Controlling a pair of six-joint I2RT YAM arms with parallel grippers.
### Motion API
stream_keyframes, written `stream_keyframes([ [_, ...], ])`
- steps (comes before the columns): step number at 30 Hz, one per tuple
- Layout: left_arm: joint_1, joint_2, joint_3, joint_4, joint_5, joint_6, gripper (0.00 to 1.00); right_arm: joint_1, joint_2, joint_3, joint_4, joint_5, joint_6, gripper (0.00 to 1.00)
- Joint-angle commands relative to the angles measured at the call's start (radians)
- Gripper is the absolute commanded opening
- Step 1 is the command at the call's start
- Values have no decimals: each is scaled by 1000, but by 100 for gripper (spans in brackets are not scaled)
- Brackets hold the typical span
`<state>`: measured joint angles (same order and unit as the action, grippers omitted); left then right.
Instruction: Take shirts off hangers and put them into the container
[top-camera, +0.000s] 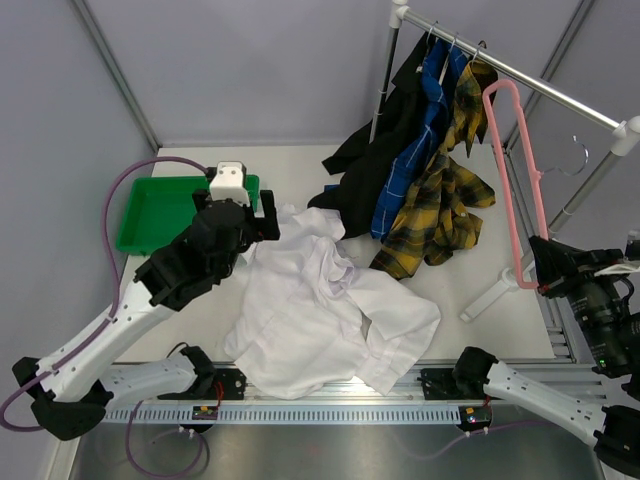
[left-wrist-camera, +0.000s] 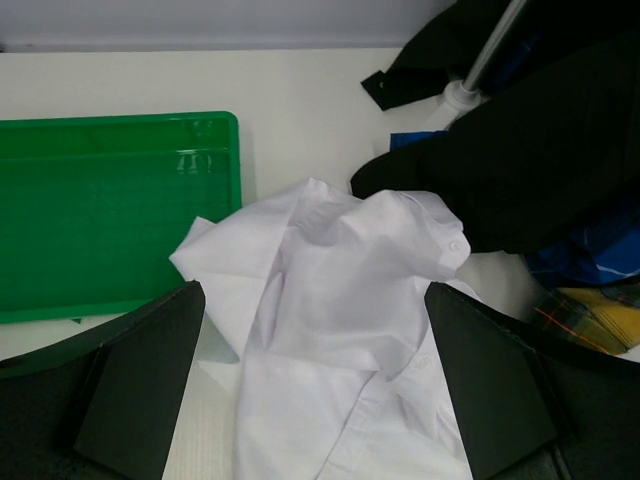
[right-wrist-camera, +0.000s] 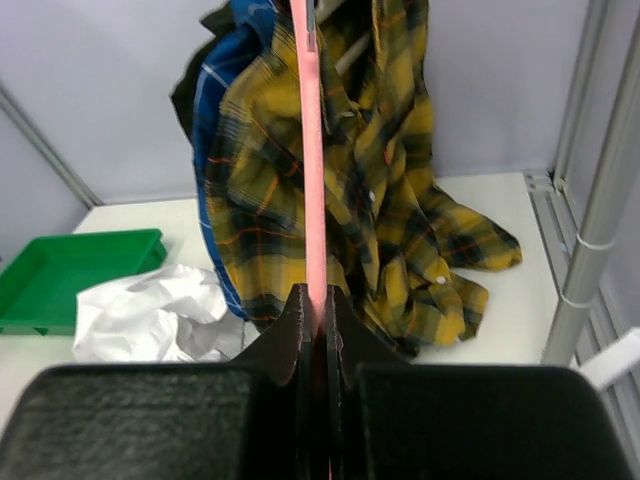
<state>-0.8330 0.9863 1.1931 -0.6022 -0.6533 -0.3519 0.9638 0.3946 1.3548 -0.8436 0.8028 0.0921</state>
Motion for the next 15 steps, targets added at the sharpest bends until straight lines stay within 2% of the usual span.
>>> stream_keyframes([
  [1,41,-26,19,24,6,50,99,-2,41,30,-96,110,89,0],
  [7,100,-55,-27,51,29,56,99,-2,101,33,-253,148,211,0],
  [15,144,-63,-72,81,27,64,99,-2,233,107,-322,248,348,0],
])
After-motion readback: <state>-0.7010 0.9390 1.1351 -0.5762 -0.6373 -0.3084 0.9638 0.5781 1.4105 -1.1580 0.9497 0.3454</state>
